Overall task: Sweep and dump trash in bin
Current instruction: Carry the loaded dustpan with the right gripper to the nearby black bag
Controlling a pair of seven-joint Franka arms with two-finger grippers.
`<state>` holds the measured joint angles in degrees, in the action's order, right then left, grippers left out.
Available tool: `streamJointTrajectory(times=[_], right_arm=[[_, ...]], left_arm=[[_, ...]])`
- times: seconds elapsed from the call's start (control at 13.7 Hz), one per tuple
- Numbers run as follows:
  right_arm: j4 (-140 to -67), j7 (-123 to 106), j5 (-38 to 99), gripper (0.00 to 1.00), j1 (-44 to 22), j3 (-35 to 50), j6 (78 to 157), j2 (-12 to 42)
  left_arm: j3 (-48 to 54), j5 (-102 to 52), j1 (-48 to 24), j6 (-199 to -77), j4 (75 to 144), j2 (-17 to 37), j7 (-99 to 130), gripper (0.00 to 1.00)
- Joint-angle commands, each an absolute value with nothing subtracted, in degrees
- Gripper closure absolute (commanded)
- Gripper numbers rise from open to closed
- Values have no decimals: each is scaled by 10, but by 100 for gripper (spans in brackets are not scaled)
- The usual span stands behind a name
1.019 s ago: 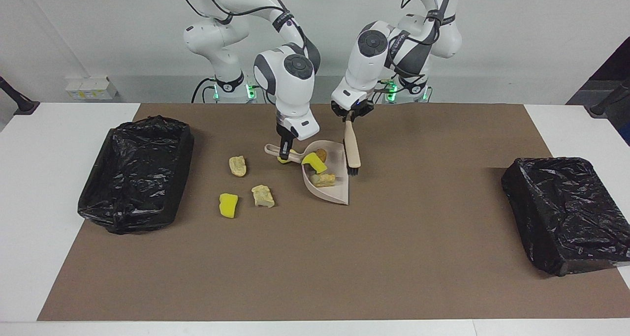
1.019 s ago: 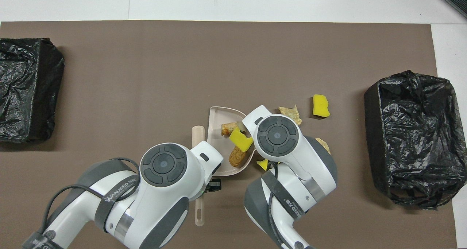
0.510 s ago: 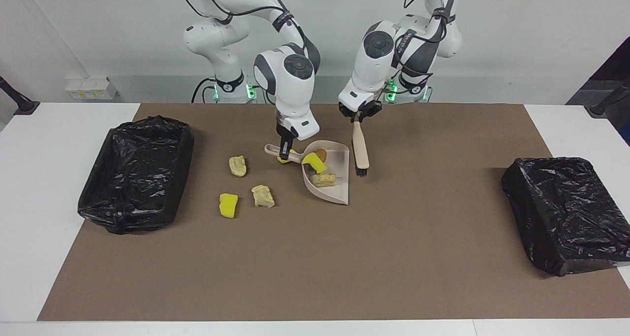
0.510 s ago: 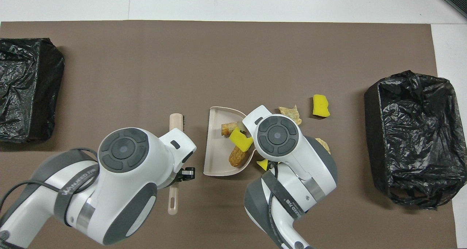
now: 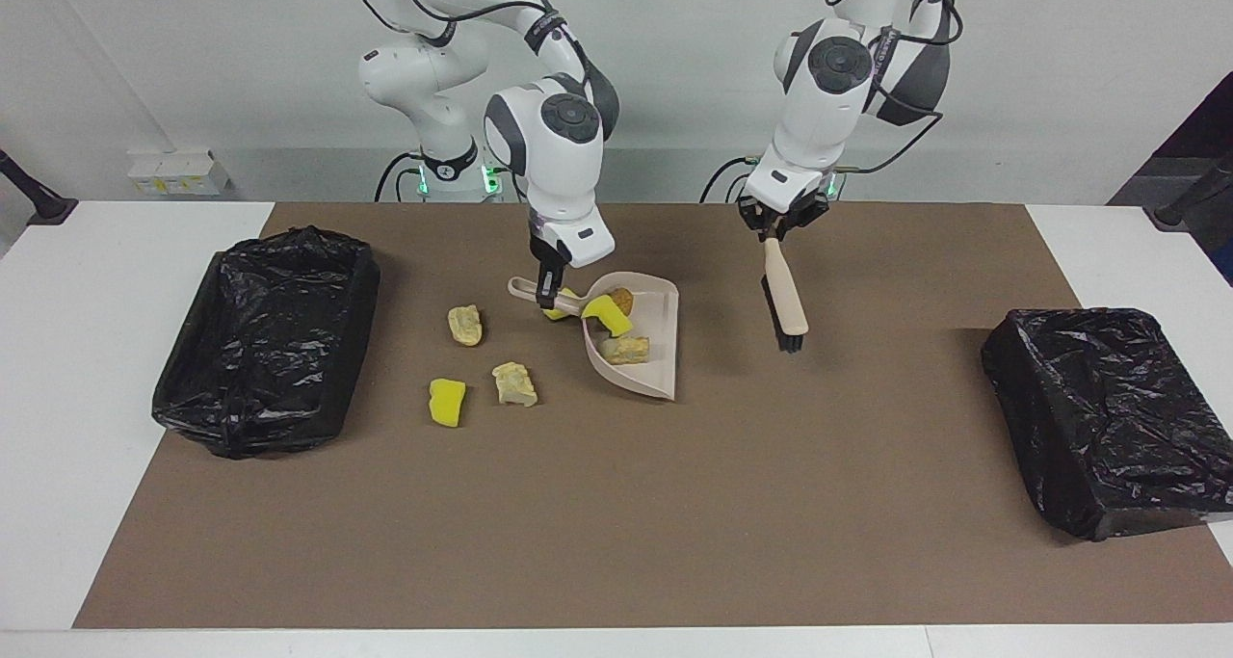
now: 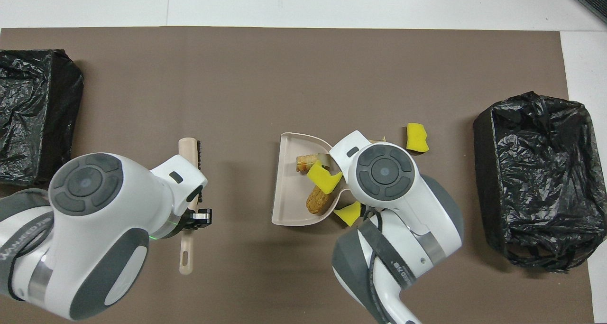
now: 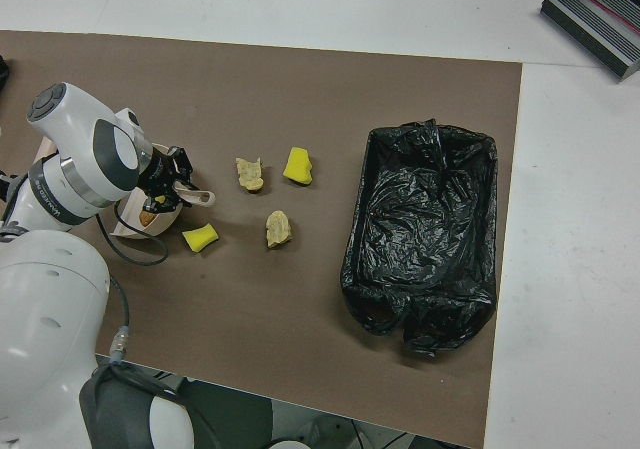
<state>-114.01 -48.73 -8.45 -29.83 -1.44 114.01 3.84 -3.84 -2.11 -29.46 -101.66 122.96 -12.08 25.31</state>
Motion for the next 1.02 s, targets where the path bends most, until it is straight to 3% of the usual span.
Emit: streamJointTrajectory(times=[0.0,0.51,0.95], right_arm=[[-1145,-535,-66,100,-261,-10,1115,-3],[-1098,-716,-33,100,-92,-17,1004,-61],[-1090,-977,-43,100,110,-23,1004,-61]], left_arm=[[-32,-12,-279,-1009,1259,-154,248,100],[-32,-12,-249,-1024,1362,-229,241,100],[-33,-13,-244,-1028,1451,-271,174,100]])
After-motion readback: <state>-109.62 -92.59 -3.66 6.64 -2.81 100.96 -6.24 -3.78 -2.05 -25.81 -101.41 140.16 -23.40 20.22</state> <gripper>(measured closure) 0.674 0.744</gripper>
